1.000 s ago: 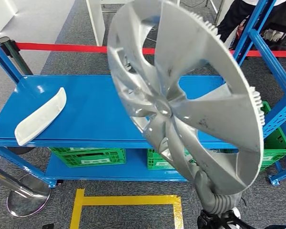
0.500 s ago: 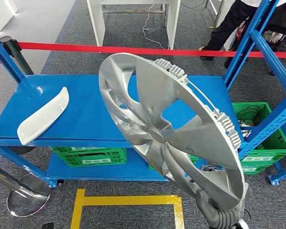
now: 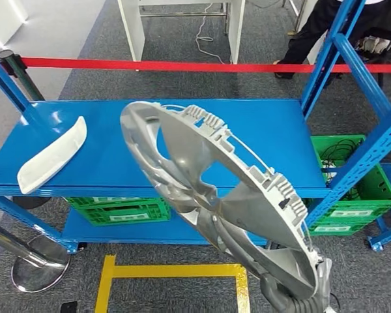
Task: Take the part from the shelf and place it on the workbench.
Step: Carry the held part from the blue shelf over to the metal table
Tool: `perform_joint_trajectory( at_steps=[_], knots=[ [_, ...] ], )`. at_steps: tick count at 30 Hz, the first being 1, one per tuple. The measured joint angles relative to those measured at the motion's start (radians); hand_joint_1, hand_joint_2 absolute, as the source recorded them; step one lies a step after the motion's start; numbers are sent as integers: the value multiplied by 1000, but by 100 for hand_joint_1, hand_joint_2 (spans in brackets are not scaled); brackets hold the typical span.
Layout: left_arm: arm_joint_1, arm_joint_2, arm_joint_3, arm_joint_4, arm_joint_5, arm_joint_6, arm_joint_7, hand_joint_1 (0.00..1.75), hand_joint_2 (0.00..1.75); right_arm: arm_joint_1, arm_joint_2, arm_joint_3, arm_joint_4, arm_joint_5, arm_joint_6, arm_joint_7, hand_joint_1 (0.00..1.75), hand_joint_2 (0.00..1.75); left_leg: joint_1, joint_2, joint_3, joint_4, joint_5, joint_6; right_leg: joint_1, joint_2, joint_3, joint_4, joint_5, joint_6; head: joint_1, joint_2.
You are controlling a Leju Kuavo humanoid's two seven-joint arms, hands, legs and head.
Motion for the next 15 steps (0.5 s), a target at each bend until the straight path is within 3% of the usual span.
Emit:
perform_joint_trajectory(
  at_steps=[2,5,6,7,8,9,12,13,15],
  knots=[
    [0,0,-1,0,-5,2,1,0,175,8,4,-5,-3,4,-6,0,175,175,1,0,-17,33,-33,-9,-1,-1,-10,-2,5,-18,-3,0],
    [0,-2,-2,0,-14,5,4,0,175,18,9,-13,-12,5,-11,0,175,175,2,0,-77,203,-145,-14,6,-5,-29,-2,19,-38,-6,0],
    [0,-2,-3,0,-19,6,6,0,175,22,9,-16,-14,7,-12,0,175,175,2,0,-91,255,-167,-13,10,-6,-36,-2,24,-41,-6,0],
    [1,-2,-3,0,-24,7,8,0,175,27,9,-18,-15,11,-13,0,175,175,1,0,-92,277,-170,-9,14,-7,-42,-2,29,-44,-6,0],
    [1,-3,-4,0,-29,8,9,0,175,32,9,-20,-16,15,-14,0,175,175,-1,0,-76,260,-153,-4,18,-7,-47,-2,34,-46,-6,0],
    [0,-3,-6,0,-35,8,9,0,175,36,9,-22,-17,19,-15,0,175,175,-4,0,-44,207,-121,4,22,-7,-52,-2,39,-47,-6,0],
    [-4,-3,-10,0,-44,11,11,0,175,44,9,-28,-21,25,-15,0,175,175,-19,0,61,9,-53,34,27,-7,-64,-3,58,-42,-5,0],
    [-5,-3,-11,0,-45,12,12,0,175,45,9,-29,-23,27,-16,0,175,175,-23,0,72,-20,-48,38,26,-8,-67,-4,65,-38,-5,0],
    [-6,-5,-12,0,-49,14,13,0,175,49,9,-31,-28,35,-22,0,175,175,-26,0,65,-33,-34,36,23,-9,-72,-9,81,-25,-5,0]
  ],
)
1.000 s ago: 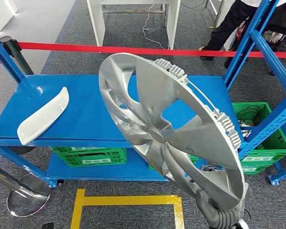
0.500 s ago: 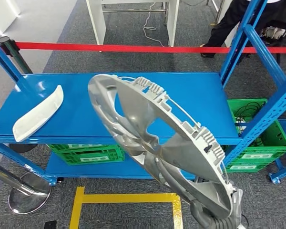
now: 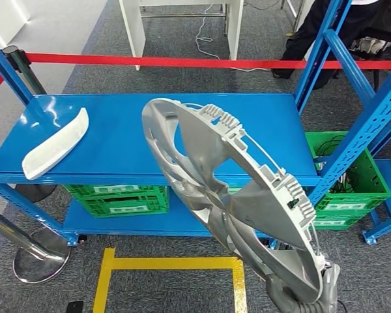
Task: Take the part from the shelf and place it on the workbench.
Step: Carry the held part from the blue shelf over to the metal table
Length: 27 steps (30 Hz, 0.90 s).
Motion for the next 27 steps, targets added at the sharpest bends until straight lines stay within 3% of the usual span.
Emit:
perform_joint_trajectory(
  at_steps=[2,3,5,6,7,8,9,11,12,14,16,17,19,21,22,23,24,25,27],
  knots=[
    [-1,-2,-3,0,-5,2,2,0,175,9,0,-2,-6,8,-8,0,175,175,5,4,-15,-13,24,6,0,2,-13,13,-21,11,1,0],
    [-2,-3,-5,0,-7,2,3,0,175,13,0,-3,-9,10,-11,0,175,175,8,6,-26,-18,37,9,-1,3,-26,42,-57,15,3,0],
    [-3,-5,-10,0,-9,1,5,0,175,17,0,-5,-12,15,-14,0,175,175,10,9,-54,-18,59,14,-4,4,-60,152,-151,24,5,0],
    [-2,-6,-12,0,-10,-1,6,0,175,18,0,-6,-13,20,-16,1,175,175,10,10,-68,-16,70,12,-6,4,-71,212,-180,28,5,0],
    [-2,-7,-14,0,-11,-5,7,0,175,19,0,-6,-13,25,-19,1,175,175,10,11,-83,-14,80,11,-8,4,-72,252,-186,32,5,0],
    [-1,-8,-15,0,-13,-9,7,0,175,20,0,-5,-13,33,-23,2,175,175,11,12,-98,-10,89,8,-10,3,-56,261,-170,36,5,0],
    [-1,-8,-15,0,-15,-12,7,0,175,19,0,-3,-13,40,-27,3,175,175,13,12,-113,-4,96,4,-12,3,-22,231,-140,39,5,0],
    [-1,-6,-15,0,-17,-17,8,0,175,14,0,5,-13,51,-33,5,175,175,15,11,-139,13,108,-6,-16,3,86,92,-106,44,6,0],
    [-1,-5,-15,0,-16,-17,8,0,175,10,0,9,-13,54,-35,5,175,175,14,11,-148,22,113,-12,-16,4,131,27,-112,41,5,0],
    [0,-3,-16,0,-16,-17,8,0,175,6,0,14,-12,56,-38,6,175,175,11,9,-158,32,124,-23,-13,6,162,-34,-134,28,5,0],
    [2,0,-16,0,-16,-17,10,0,175,4,0,19,-12,58,-42,7,175,175,13,8,-162,35,131,-33,-12,3,145,-34,-128,7,5,0],
    [5,2,-15,0,-15,-17,12,0,175,1,0,22,-11,58,-43,7,175,175,15,7,-167,45,114,-39,-13,1,137,-34,-120,-3,4,0],
    [9,6,-15,0,-14,-18,20,0,175,-7,0,33,-6,59,-48,9,175,175,18,6,-185,116,28,-48,-15,-2,114,-35,-98,-20,1,0],
    [10,9,-15,0,-16,-20,26,0,175,-13,0,45,1,59,-58,10,175,175,18,6,-207,240,-69,-54,-12,-3,91,-33,-76,-24,-1,0],
    [10,11,-15,0,-18,-21,27,0,175,-15,0,48,4,58,-63,10,175,175,19,6,-209,288,-86,-54,-11,-4,79,-31,-64,-24,-2,0],
    [10,13,-15,0,-21,-23,28,0,175,-16,0,51,8,58,-69,10,175,175,19,6,-198,305,-78,-53,-9,-5,65,-28,-54,-24,-2,0],
    [10,14,-16,0,-25,-25,28,0,175,-16,0,52,11,58,-74,11,175,175,18,6,-170,285,-54,-49,-8,-5,50,-24,-44,-23,-2,0],
    [10,15,-16,0,-30,-26,28,0,175,-16,0,52,13,57,-80,11,175,175,18,6,-126,229,-24,-44,-7,-5,37,-20,-36,-22,-2,0],
    [9,16,-17,0,-42,-26,28,0,175,-12,0,52,15,55,-93,10,175,175,14,4,-29,76,1,-31,-4,-5,19,-15,-22,-17,-1,0]
  ],
)
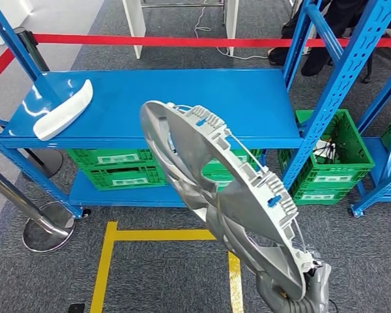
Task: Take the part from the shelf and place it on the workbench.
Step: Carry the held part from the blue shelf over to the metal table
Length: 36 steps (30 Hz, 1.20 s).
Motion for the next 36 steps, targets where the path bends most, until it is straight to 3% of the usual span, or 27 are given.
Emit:
perform_joint_trajectory(
  at_steps=[2,4,5,6,7,9,10,11,12,14,16,17,19,20,21,24,25,26,27,28,30,32,34,36],
  knots=[
    [-1,-2,-5,0,-17,7,0,0,175,10,0,-3,-3,-7,-13,-1,175,175,-5,-1,41,-82,-5,9,0,-1,-11,1,16,11,0,0],
    [-1,-7,-14,0,-34,18,-3,0,175,30,0,-11,-16,-20,-21,-3,175,175,-7,0,31,-92,5,17,-2,-2,-18,0,29,25,0,0],
    [-1,-11,-19,0,-41,24,-4,0,175,42,-1,-17,-25,-28,-22,-4,175,175,-6,2,22,-94,15,25,-3,0,-25,7,20,31,0,0],
    [-1,-14,-24,0,-46,30,-6,0,175,53,-1,-26,-34,-37,-19,-5,175,175,-4,4,10,-97,27,33,-4,2,-36,27,-9,35,2,0],
    [-1,-18,-27,0,-48,35,-8,0,175,61,-2,-35,-41,-44,-14,-6,175,175,-2,7,-4,-99,40,39,-4,4,-50,67,-55,39,4,0],
    [-3,-23,-31,0,-49,43,-11,0,175,71,-4,-53,-49,-53,-3,-6,175,175,-4,9,-35,-98,65,45,-4,7,-80,189,-154,45,7,0],
    [-3,-26,-32,0,-49,45,-13,0,175,75,-5,-61,-51,-55,1,-6,175,175,-5,11,-52,-96,78,45,-4,7,-85,246,-176,47,7,0],
    [-3,-29,-34,0,-50,47,-14,0,175,78,-5,-67,-52,-56,3,-6,175,175,-5,12,-69,-93,90,44,-4,7,-79,280,-171,49,7,0],
    [-3,-31,-36,0,-50,47,-14,0,175,80,-6,-71,-53,-57,5,-6,175,175,-5,13,-86,-89,101,42,-4,7,-58,281,-145,49,7,0],
    [-3,-35,-39,0,-50,48,-15,0,175,81,-6,-78,-56,-57,9,-5,175,175,-5,13,-119,-76,119,36,-5,6,37,179,-91,49,7,0],
    [-4,-37,-41,0,-50,48,-15,0,175,80,-7,-84,-60,-56,15,-4,175,175,-7,11,-143,-58,135,27,-5,7,146,20,-102,43,6,0],
    [-4,-38,-42,0,-50,48,-16,0,175,80,-7,-88,-62,-56,18,-2,175,175,-9,11,-149,-53,143,22,-3,8,175,-29,-117,38,6,0],
    [-2,-39,-44,0,-52,49,-16,0,175,81,-7,-94,-66,-55,25,0,175,175,-9,10,-155,-51,160,13,-1,7,173,-52,-122,24,6,0],
    [0,-39,-46,0,-54,49,-15,0,175,82,-7,-96,-66,-53,30,1,175,175,-7,9,-159,-46,154,8,-2,5,164,-50,-115,15,6,0],
    [2,-39,-47,0,-56,49,-15,0,175,82,-7,-98,-67,-51,34,2,175,175,-5,8,-165,-28,128,2,-3,3,153,-49,-104,6,4,0],
    [3,-41,-49,0,-63,49,-14,0,175,81,-6,-104,-70,-43,46,5,175,175,-1,6,-191,125,-28,-13,-3,0,113,-46,-67,-9,-2,0],
    [2,-41,-50,0,-65,48,-14,0,175,81,-6,-105,-70,-42,49,6,175,175,0,6,-195,185,-60,-16,-3,-1,99,-44,-55,-9,-2,0],
    [1,-42,-51,0,-67,48,-14,0,175,80,-6,-107,-71,-41,51,7,175,175,1,6,-190,225,-66,-17,-2,-1,83,-39,-43,-8,-2,0],
    [1,-42,-53,0,-67,48,-14,0,175,80,-6,-108,-71,-41,52,7,175,175,1,6,-171,232,-50,-16,-2,-2,67,-33,-33,-7,-2,0],
    [1,-42,-54,0,-68,48,-14,0,175,80,-6,-110,-71,-40,52,7,175,175,1,5,-136,200,-22,-13,-1,-2,48,-26,-24,-6,-2,0],
    [-1,-42,-55,0,-68,48,-14,0,175,80,-6,-112,-72,-40,52,8,175,175,-1,4,-32,55,12,-1,1,-1,20,-13,-9,-2,-2,0],
    [-3,-42,-55,0,-68,48,-14,0,175,80,-6,-116,-73,-39,52,8,175,175,-5,2,40,-69,2,11,2,-2,4,-8,7,8,-2,0],
    [-4,-42,-55,0,-68,48,-14,0,175,80,-6,-118,-74,-39,52,8,175,175,-8,2,45,-101,2,20,1,-4,-4,-11,26,21,-1,0],
    [-4,-45,-55,0,-69,48,-14,0,175,80,-6,-119,-76,-38,53,8,175,175,-6,6,23,-105,26,33,-2,1,-17,0,6,34,0,0]
  ],
)
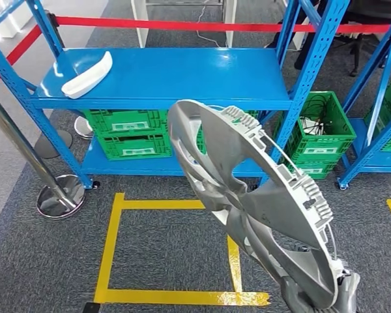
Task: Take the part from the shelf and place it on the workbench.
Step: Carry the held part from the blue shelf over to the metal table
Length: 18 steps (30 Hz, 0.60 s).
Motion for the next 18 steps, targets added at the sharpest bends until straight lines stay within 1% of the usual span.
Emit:
perform_joint_trajectory(
  at_steps=[1,2,3,4,5,6,7,8,9,10,11,12,13,14,15,16,17,18],
  knots=[
    [-1,-1,0,0,0,-1,0,0,175,0,0,0,0,1,1,0,175,175,2,2,-14,-3,14,6,0,3,-12,26,-37,4,1,0],
    [-2,-1,0,0,-1,-1,0,0,175,-1,0,-1,-1,2,3,0,175,175,3,4,-29,-3,27,11,-1,5,-27,73,-90,8,3,0],
    [-3,-1,0,0,-1,-2,0,0,175,-2,0,-1,-1,3,5,1,175,175,2,5,-45,-2,38,13,-2,5,-41,133,-141,11,5,0],
    [-4,-1,0,0,-1,-3,0,0,175,-3,0,-2,-1,5,8,1,175,175,1,6,-63,1,51,14,-2,5,-52,197,-178,14,6,0],
    [-5,-1,0,0,-1,-3,0,0,175,-3,0,-2,-1,6,11,2,175,175,1,6,-82,6,63,13,-2,5,-53,247,-188,17,6,0],
    [-6,-2,0,0,-2,-3,0,0,175,-3,0,-3,-1,7,14,2,175,175,1,7,-101,11,75,12,-3,5,-43,269,-173,19,6,0],
    [-6,-2,0,0,-2,-3,0,0,175,-3,0,-3,-1,8,17,3,175,175,2,8,-122,18,85,9,-4,5,-17,258,-142,21,6,0],
    [-7,-2,0,0,-1,-3,0,0,175,-3,0,-4,-2,8,18,4,175,175,2,9,-140,27,94,5,-5,4,27,212,-112,22,6,0],
    [-7,-2,0,0,-1,-3,0,0,175,-3,0,-6,-2,9,19,4,175,175,2,9,-156,37,102,1,-6,2,85,139,-100,23,6,0],
    [-8,-3,0,0,0,-3,0,0,175,-4,0,-7,-3,9,21,5,175,175,1,9,-169,47,110,-4,-6,0,141,60,-105,20,7,0],
    [-9,-3,0,0,1,-3,0,0,175,-4,1,-9,-5,10,23,6,175,175,-1,9,-178,55,118,-9,-6,-1,179,-1,-119,15,7,0],
    [-9,-2,0,0,2,-3,0,0,175,-3,3,-12,-6,10,25,6,175,175,-1,10,-183,58,127,-14,-4,0,197,-35,-132,9,7,0],
    [-9,-2,0,0,4,-3,0,0,175,-2,4,-14,-8,10,28,7,175,175,0,11,-186,59,137,-18,-2,1,195,-45,-134,0,7,0],
    [-8,-2,0,0,5,-3,0,0,175,-2,6,-17,-9,10,29,7,175,175,1,10,-189,60,138,-23,-2,1,183,-41,-127,-9,7,0],
    [-7,-2,0,0,5,-3,0,0,175,-2,8,-19,-10,10,31,7,175,175,3,9,-194,68,122,-30,-3,1,173,-39,-118,-17,7,0],
    [-6,-2,0,0,6,-3,0,0,175,-2,10,-21,-11,10,32,7,175,175,4,7,-200,93,86,-36,-4,1,162,-38,-107,-26,5,0],
    [-5,-2,0,0,7,-3,0,0,175,-2,13,-23,-11,10,32,7,175,175,6,5,-209,137,34,-41,-5,1,149,-38,-96,-32,4,0],
    [-6,-2,0,0,8,-3,0,0,175,-1,14,-24,-12,10,33,8,175,175,6,5,-218,198,-24,-45,-4,2,135,-36,-84,-35,2,0]
  ],
)
